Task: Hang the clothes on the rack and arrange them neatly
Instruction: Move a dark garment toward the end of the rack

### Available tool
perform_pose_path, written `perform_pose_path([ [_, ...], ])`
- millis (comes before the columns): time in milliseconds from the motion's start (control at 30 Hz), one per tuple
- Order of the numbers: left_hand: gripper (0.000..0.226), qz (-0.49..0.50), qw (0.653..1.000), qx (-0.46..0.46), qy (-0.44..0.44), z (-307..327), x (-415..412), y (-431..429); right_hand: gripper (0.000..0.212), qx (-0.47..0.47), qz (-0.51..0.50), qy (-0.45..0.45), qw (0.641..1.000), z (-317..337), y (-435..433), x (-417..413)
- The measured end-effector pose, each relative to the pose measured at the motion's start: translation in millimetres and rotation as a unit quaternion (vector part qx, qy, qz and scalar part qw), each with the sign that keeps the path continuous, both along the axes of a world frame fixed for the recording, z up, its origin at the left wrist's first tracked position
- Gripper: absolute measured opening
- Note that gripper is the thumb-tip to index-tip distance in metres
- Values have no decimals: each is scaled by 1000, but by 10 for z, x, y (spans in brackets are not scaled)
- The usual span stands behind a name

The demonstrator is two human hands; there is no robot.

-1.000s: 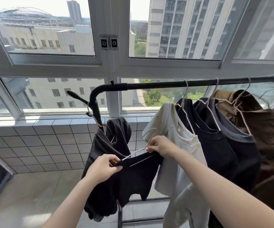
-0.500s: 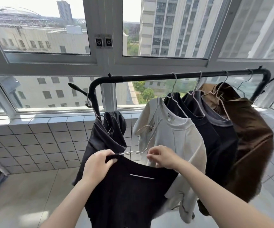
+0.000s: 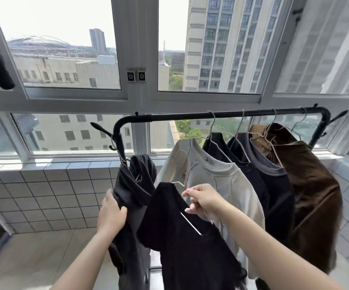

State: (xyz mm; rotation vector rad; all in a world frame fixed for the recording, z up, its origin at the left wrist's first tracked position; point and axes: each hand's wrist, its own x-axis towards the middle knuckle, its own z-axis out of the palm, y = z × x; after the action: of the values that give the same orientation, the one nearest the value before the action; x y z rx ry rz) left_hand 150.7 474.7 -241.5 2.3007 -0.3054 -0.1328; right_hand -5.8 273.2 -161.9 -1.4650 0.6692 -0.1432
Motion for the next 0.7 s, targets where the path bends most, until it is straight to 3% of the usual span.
perform_pose_path([
  [200, 48, -13, 1000, 6, 15, 55, -15, -66, 17, 50, -21, -57, 997, 330, -59, 254],
  [700, 35, -48, 998, -47, 13, 212, 0, -12, 35, 28, -36, -95, 994, 898, -324, 1156],
])
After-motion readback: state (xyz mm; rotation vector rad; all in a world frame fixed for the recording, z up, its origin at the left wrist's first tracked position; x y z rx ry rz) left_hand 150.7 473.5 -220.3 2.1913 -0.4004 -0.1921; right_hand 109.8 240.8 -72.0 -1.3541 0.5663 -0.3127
